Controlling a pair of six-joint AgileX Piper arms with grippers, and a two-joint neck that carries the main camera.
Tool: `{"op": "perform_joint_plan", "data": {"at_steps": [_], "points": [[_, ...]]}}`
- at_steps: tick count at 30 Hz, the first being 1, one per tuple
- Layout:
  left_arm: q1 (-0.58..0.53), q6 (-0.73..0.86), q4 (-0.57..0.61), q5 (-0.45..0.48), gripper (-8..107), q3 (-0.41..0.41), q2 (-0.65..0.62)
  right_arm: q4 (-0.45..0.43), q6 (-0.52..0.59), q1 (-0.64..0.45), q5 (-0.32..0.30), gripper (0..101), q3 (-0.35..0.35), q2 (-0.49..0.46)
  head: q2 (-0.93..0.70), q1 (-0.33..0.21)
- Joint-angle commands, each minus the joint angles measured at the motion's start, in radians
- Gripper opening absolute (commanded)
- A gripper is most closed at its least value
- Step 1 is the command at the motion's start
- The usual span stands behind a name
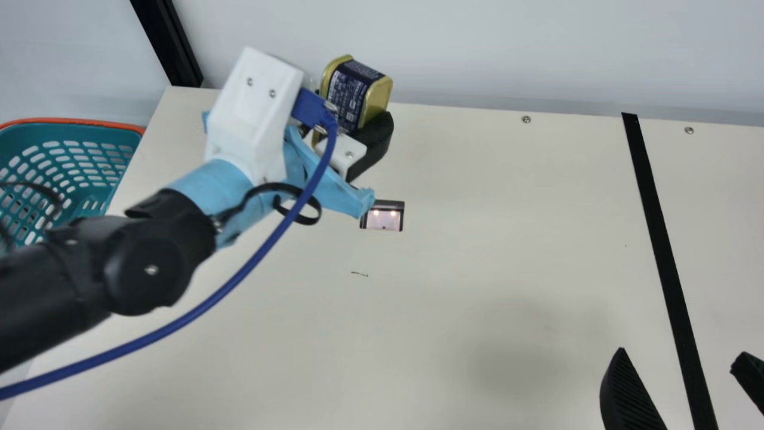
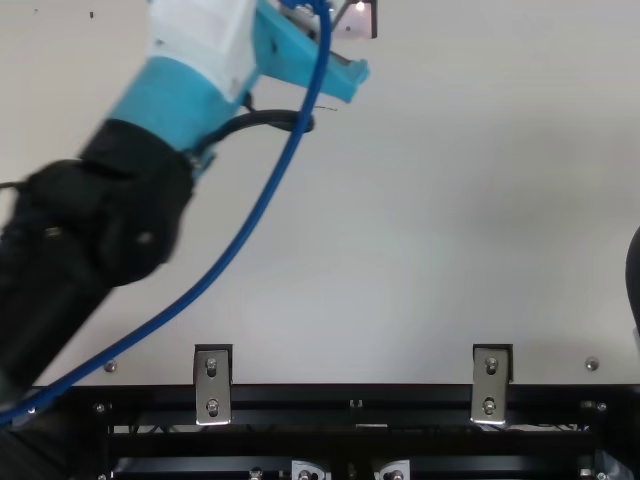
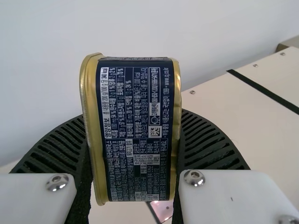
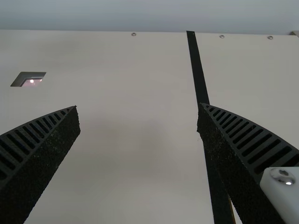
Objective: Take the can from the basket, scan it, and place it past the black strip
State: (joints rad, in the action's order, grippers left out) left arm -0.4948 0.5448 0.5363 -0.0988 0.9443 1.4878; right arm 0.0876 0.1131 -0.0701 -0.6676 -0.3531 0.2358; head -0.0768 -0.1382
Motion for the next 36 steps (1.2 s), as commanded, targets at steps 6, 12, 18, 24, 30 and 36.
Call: {"op": "perform_joint_plan", "data": {"at_steps": [6,12,18,24,30,36], "points": [[0.05,0.003,-0.158,0.392,10,0.113,-0.047,0.0,0.0,0.0,0.0,101,0.0,0.0,0.006,-0.004],[0.012,0.045,-0.229,0.636,10,0.218,-0.041,0.0,0.0,0.0,0.0,101,0.0,0.0,0.006,-0.004],[0.006,0.145,-0.233,0.81,10,0.292,-0.016,0.0,0.0,0.0,0.0,101,0.0,0.0,0.006,-0.004],[0.0,0.211,-0.259,0.929,10,0.338,0.019,0.0,0.0,0.0,0.0,101,0.0,0.0,0.006,-0.004],[-0.033,0.238,-0.296,0.988,10,0.333,0.056,0.0,0.0,0.0,0.0,101,0.0,0.0,0.006,-0.004],[-0.081,0.247,-0.328,0.986,10,0.283,0.09,0.0,0.0,0.0,0.0,101,0.0,0.0,0.006,-0.004]]}}
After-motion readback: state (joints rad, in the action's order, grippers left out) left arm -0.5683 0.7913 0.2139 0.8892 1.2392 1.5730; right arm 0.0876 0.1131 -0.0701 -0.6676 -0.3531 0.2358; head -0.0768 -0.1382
